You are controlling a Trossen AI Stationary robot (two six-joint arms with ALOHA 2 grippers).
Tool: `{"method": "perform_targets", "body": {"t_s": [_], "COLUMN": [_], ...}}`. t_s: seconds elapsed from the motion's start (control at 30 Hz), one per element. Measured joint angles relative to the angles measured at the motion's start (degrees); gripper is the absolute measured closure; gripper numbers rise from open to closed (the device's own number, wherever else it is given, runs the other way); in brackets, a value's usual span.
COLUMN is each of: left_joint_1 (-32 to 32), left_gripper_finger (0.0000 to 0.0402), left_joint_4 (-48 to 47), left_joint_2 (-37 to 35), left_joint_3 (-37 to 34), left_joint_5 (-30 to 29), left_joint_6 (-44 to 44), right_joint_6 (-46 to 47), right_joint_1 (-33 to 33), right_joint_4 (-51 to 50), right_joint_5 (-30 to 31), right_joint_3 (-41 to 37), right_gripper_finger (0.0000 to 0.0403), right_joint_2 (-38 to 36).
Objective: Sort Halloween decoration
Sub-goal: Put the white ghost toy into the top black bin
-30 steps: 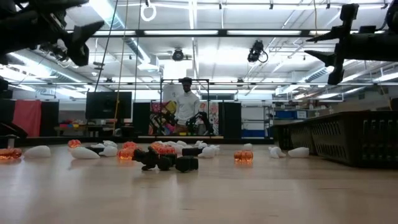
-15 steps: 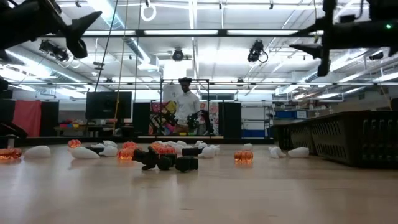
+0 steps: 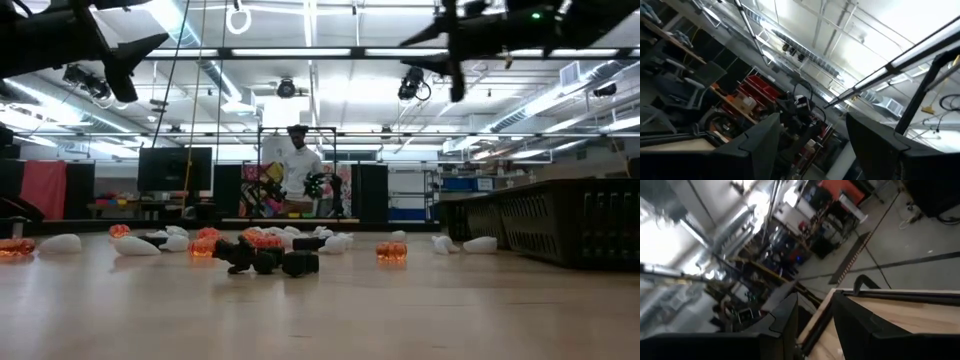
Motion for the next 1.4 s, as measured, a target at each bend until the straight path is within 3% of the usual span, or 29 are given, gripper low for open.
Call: {"method": "perform_targets", "body": {"t_s": [0.33, 0.57, 0.77, 0.9, 1.13, 1.4], "left_joint_1": [-0.02, -0.02, 0.31, 0.37, 0.39, 0.40], "left_gripper_finger": [0.0161, 0.0161, 0.0161, 0.0162, 0.0186, 0.0208], "left_joint_4": [-0.87, -0.60, -0.47, -5.62, -26.62, -37.64], "left_joint_2": [0.00, 0.00, 0.04, 2.25, 13.73, 26.43], "left_joint_3": [0.00, 0.00, 0.31, 5.23, 19.22, 29.16], "left_joint_5": [-12.67, -12.75, -12.70, -10.53, -9.67, -1.55], "left_joint_6": [5.05, 4.06, -1.41, -2.15, 0.19, 0.14], "right_joint_6": [-6.95, -10.61, -14.26, -16.45, -20.03, -26.25], "right_joint_1": [3.07, 4.99, 7.33, 8.60, 9.11, 9.25], "right_joint_4": [-5.08, -10.74, -21.21, -30.48, -37.73, -44.33], "right_joint_5": [-3.78, -4.34, -4.35, -4.43, -9.81, -11.37], "right_joint_3": [16.42, 24.11, 31.20, 36.98, 44.18, 51.34], "right_gripper_finger": [0.0275, 0.0275, 0.0275, 0.0275, 0.0275, 0.0275], "right_joint_2": [16.69, 23.08, 27.10, 30.08, 36.44, 40.57]}}
